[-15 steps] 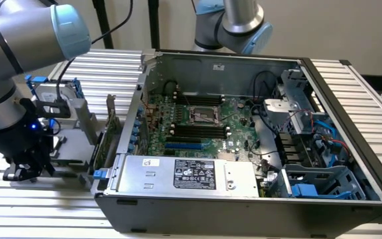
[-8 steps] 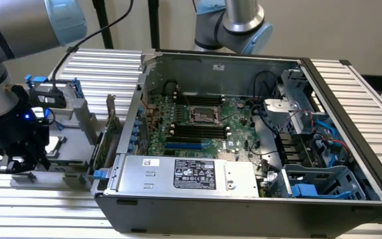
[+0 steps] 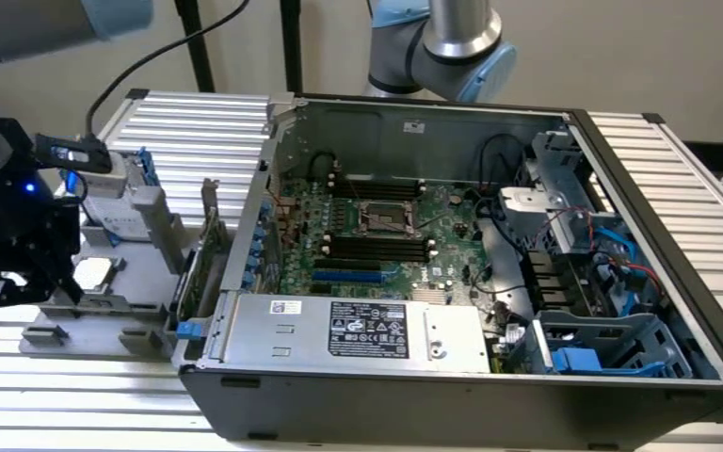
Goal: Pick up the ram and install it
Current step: 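Pick up the ram and move it above insertion slot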
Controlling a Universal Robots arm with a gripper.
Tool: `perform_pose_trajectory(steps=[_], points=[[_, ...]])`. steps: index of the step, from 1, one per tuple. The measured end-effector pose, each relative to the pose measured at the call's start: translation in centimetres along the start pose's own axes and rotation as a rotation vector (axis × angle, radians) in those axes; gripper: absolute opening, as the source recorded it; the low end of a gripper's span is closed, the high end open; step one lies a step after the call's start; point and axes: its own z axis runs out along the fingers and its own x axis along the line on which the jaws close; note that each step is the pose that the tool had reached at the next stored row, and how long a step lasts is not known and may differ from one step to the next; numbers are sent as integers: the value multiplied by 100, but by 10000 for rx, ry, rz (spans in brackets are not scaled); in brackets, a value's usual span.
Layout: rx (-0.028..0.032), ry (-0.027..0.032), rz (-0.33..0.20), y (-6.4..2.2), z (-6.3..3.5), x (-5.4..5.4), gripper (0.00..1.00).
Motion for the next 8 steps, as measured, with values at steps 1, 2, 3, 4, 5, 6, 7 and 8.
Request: perform_pose_trajectory(steps=[1, 2, 3, 4, 5, 6, 7, 8], points=[[1, -1, 1, -11, -46, 0, 13], [0, 0, 1, -23, -92, 0, 13], [0, 0, 0, -40, -137, 1, 13], [0, 0, 0, -59, -182, 0, 13], [1, -1, 0, -80, -227, 1, 13], [1, 0, 0, -105, -276, 1, 13], [0, 0, 1, -128, -322, 0, 13], [1, 0, 1, -155, -367, 0, 13]])
